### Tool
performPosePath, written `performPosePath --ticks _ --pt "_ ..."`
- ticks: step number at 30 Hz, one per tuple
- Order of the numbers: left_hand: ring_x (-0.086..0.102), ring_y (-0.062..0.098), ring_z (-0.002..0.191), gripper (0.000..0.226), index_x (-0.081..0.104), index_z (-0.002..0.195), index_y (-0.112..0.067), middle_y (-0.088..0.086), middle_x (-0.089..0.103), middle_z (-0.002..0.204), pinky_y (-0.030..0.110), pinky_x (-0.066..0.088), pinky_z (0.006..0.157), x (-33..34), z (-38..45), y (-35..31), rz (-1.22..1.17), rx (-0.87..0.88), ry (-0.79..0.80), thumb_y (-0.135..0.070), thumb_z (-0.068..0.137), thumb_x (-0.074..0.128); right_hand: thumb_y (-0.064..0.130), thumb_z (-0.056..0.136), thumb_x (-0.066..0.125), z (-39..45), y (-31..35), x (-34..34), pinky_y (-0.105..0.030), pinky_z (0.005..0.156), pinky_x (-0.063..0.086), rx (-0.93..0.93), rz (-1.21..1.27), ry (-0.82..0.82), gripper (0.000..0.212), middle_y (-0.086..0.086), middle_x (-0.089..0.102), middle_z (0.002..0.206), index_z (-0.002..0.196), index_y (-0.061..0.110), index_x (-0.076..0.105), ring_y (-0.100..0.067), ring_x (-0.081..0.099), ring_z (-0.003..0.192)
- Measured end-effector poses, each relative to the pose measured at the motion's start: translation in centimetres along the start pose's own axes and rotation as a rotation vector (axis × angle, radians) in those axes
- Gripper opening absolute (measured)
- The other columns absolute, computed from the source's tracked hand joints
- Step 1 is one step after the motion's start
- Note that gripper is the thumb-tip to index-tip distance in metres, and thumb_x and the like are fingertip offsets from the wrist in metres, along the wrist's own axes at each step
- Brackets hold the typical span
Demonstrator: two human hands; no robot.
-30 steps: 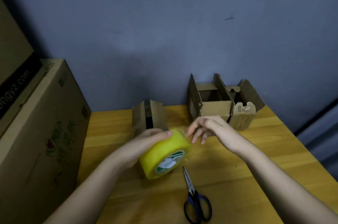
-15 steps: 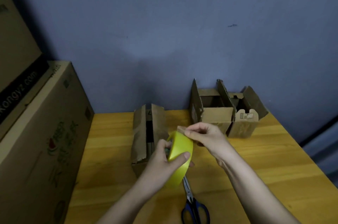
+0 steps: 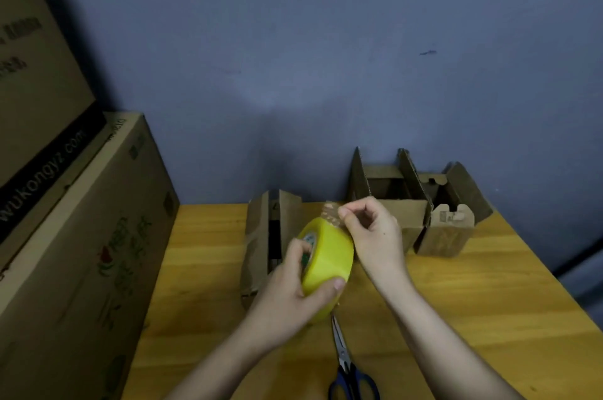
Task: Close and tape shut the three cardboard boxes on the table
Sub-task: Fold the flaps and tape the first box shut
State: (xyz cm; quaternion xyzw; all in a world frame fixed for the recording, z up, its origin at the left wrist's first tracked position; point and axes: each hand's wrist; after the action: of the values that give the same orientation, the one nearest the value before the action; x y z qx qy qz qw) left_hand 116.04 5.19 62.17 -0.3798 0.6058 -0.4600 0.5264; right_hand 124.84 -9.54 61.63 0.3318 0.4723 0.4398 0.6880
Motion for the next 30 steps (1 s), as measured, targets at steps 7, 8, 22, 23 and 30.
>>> performPosePath --ticks 7,8,22,23,30 --pt "0.061 0.027 0.059 0.045 0.048 0.114 -0.008 0.016 0.065 0.071 0.038 0.052 0.067 -0.2 1.9 -1.8 -0.627 -0.231 -0.009 -0.032 0.080 0.063 0.021 0.089 0.067 0.4 1.2 0.0 -0.027 0.068 0.051 -0.158 -0.055 -0.168 0.005 0.011 0.068 0.079 0.085 0.023 0.066 -0.003 0.063 0.077" --pt "0.061 0.027 0.059 0.046 0.046 0.117 -0.006 0.016 0.065 0.072 0.038 0.052 0.067 -0.2 2.2 -1.7 -0.604 -0.252 0.005 -0.032 0.083 0.063 0.019 0.089 0.067 0.8 1.9 -0.4 -0.027 0.069 0.051 -0.169 -0.010 -0.200 0.005 0.011 0.068 0.080 0.085 0.022 0.066 -0.004 0.063 0.077" --pt "0.070 0.030 0.076 0.040 0.067 0.103 -0.007 0.019 0.072 0.087 0.033 0.057 0.071 -0.3 5.0 -2.2 -0.661 -0.409 0.009 -0.041 0.082 0.066 0.012 0.089 0.066 2.4 6.8 -1.5 -0.029 0.081 0.053 -0.640 -0.016 -0.041 0.005 0.004 0.071 0.091 0.085 0.012 0.070 -0.009 0.067 0.090" --pt "0.071 0.027 0.079 0.038 0.066 0.106 -0.011 0.018 0.073 0.090 0.030 0.058 0.070 -0.3 4.9 -2.4 -0.685 -0.424 0.047 -0.042 0.085 0.062 0.014 0.089 0.067 3.0 6.9 -1.6 -0.029 0.080 0.052 -0.547 0.037 -0.043 0.005 0.005 0.071 0.089 0.085 0.017 0.069 -0.009 0.067 0.088" --pt "0.068 0.018 0.099 0.045 0.049 0.127 -0.017 0.007 0.072 0.104 0.022 0.055 0.071 0.2 2.2 -1.1 -0.431 -0.032 0.099 -0.031 0.086 0.060 0.007 0.087 0.068 8.5 5.1 -2.1 -0.014 0.050 0.044 0.133 0.351 0.051 0.019 0.004 0.068 0.061 0.071 0.016 0.064 -0.005 0.062 0.058"
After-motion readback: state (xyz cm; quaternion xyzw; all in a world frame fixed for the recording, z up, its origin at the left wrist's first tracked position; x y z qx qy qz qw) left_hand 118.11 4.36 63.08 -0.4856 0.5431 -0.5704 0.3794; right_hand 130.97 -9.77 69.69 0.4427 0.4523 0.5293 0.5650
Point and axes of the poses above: each hand's wrist, its own z-axis towards the middle knuckle, its own x-axis out of the palm, y = z × x
